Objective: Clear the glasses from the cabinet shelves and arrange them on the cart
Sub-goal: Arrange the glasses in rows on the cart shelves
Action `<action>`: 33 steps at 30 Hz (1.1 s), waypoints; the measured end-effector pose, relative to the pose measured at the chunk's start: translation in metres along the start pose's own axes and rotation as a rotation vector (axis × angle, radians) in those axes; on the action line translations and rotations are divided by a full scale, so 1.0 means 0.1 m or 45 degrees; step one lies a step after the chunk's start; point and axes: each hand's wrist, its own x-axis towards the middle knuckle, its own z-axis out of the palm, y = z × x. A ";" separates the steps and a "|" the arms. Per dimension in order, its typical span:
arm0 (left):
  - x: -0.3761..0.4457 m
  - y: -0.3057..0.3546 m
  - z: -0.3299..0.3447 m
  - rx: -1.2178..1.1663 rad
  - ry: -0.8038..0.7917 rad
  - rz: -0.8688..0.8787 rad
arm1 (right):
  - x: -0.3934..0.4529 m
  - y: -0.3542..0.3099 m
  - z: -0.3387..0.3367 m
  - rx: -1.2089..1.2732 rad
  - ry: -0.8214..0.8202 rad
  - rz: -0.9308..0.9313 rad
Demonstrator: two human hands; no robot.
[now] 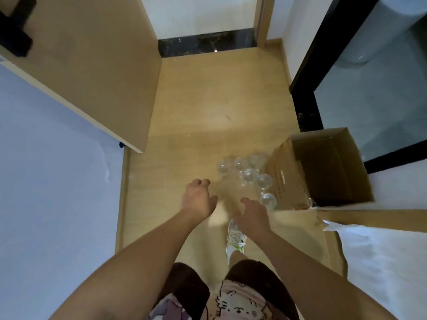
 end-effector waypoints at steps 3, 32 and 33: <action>0.30 -0.03 0.09 -0.065 -0.035 -0.065 | 0.41 -0.02 -0.03 0.003 -0.054 0.031; 3.60 -1.65 3.02 -0.317 -0.196 -0.211 | 4.40 0.87 2.61 0.422 0.131 0.480; 3.68 -1.66 3.14 -0.327 -0.201 -0.216 | 4.51 0.92 2.69 0.464 0.145 0.492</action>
